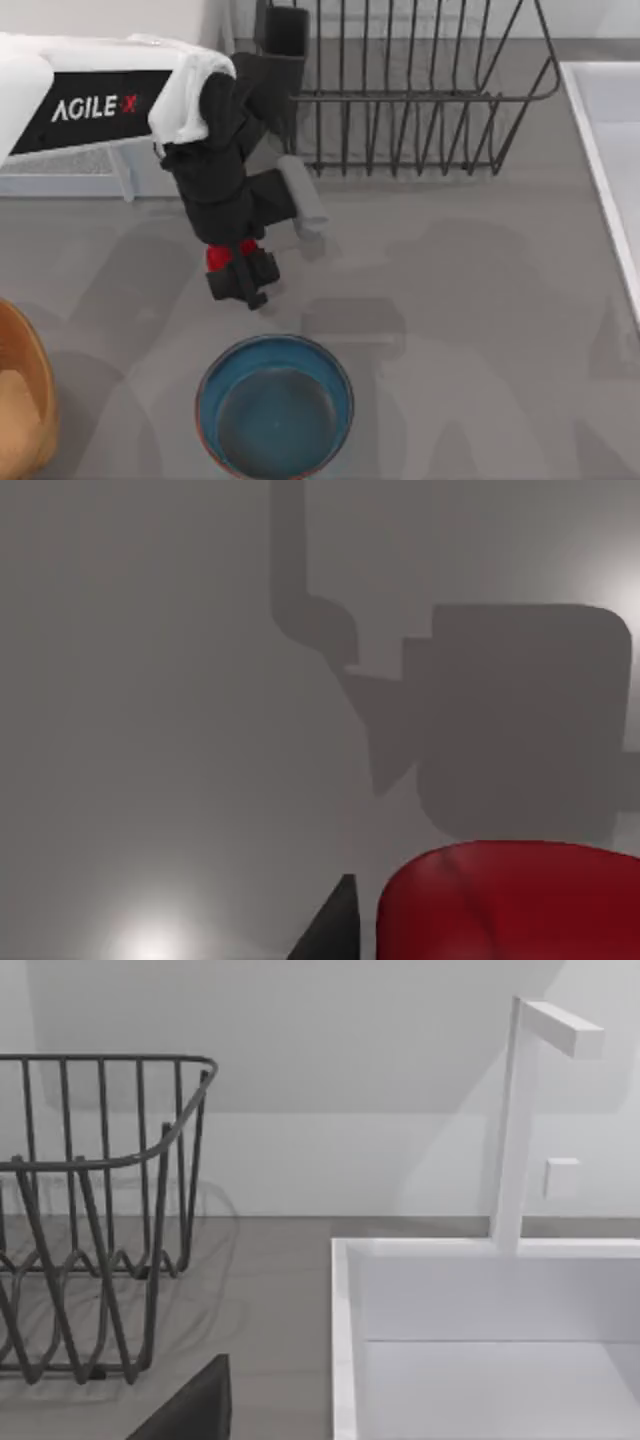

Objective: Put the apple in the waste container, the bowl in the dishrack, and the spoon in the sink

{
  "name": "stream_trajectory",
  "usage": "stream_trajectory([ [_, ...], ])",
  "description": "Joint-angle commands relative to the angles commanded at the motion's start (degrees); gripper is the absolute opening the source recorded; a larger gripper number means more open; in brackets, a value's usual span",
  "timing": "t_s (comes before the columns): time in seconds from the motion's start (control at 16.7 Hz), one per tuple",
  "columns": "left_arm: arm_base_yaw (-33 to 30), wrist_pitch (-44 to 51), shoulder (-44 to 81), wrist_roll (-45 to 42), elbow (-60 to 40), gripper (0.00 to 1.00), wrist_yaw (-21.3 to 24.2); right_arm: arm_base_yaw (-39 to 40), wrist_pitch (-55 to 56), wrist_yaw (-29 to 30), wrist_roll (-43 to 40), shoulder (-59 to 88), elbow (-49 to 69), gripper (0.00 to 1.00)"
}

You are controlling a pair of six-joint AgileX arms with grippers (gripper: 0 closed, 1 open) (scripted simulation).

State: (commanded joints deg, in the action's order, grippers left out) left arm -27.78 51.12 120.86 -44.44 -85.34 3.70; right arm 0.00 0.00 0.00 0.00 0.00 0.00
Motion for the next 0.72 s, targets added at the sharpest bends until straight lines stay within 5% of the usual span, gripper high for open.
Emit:
stream_trajectory([
  [0.36, 0.12, 14.7, -4.48, 0.38, -9.78, 0.0, -0.06, 0.0, 0.0, 0.0, 0.0, 0.0, 0.0, 1.0],
  [0.72, 0.23, 16.06, -5.02, 0.26, -10.64, 0.0, -0.11, 0.0, 0.0, 0.0, 0.0, 0.0, 0.0, 1.0],
])
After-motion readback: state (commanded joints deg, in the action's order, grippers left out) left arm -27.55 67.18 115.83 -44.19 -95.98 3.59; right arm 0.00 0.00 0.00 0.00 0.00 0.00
